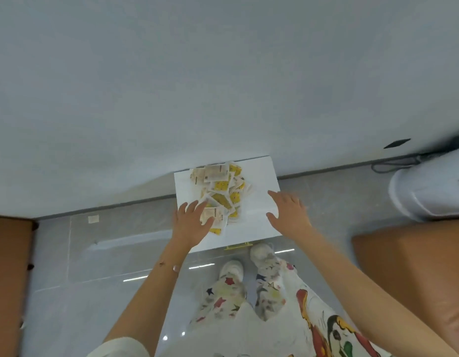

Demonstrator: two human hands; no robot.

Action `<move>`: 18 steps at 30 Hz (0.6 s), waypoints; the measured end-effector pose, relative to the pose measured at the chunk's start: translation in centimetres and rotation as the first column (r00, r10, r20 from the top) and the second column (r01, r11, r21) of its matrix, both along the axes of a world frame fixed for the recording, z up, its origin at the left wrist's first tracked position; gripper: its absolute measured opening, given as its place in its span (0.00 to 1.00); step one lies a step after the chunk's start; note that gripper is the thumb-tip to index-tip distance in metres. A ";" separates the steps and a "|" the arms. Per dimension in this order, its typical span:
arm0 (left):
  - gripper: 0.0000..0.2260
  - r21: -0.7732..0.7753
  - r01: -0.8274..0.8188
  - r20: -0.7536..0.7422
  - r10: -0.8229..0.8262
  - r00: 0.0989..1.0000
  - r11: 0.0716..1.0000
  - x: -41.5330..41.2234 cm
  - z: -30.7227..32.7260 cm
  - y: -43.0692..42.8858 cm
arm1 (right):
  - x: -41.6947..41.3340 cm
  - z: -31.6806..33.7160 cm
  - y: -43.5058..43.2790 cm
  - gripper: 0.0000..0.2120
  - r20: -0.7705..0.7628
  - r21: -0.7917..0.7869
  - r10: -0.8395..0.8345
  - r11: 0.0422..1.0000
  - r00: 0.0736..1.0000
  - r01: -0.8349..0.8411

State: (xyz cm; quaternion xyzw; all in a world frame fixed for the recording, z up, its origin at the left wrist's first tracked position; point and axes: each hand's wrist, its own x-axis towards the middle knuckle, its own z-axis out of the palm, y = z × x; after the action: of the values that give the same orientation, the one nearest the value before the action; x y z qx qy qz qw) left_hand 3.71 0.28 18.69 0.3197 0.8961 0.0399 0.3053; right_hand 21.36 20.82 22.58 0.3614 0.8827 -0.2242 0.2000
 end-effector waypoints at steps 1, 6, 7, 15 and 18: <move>0.26 -0.021 -0.032 0.022 0.033 0.999 0.999 -0.4 -2.1 0.4 | -1.0 -2.2 0.8 0.29 -0.006 -0.044 -0.010 0.999 1.000 0.010; 0.32 -0.066 -0.261 0.220 0.270 0.937 0.963 -1.3 -13.3 2.6 | -4.7 -14.5 3.4 0.30 -0.051 -0.249 -0.159 0.958 0.986 0.142; 0.35 -0.070 -0.313 0.272 0.320 0.908 0.947 -1.3 -15.4 2.9 | -5.3 -16.7 3.8 0.31 -0.062 -0.301 -0.193 0.939 0.979 0.166; 0.40 0.028 -0.511 0.147 0.502 0.852 0.859 -1.0 -24.4 1.3 | -9.5 -27.3 6.7 0.39 -0.087 -0.584 -0.658 0.642 0.748 0.497; 0.42 0.066 -0.543 0.144 0.530 0.835 0.837 -1.2 -24.9 0.8 | -11.1 -28.6 7.6 0.33 -0.134 -0.551 -0.669 0.664 0.731 0.506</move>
State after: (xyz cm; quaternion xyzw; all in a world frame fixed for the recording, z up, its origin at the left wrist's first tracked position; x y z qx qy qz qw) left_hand 2.50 1.07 -6.25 0.0680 0.9264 0.1898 0.3180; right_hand 10.30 28.44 -5.97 0.5267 0.6510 -0.5443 0.0498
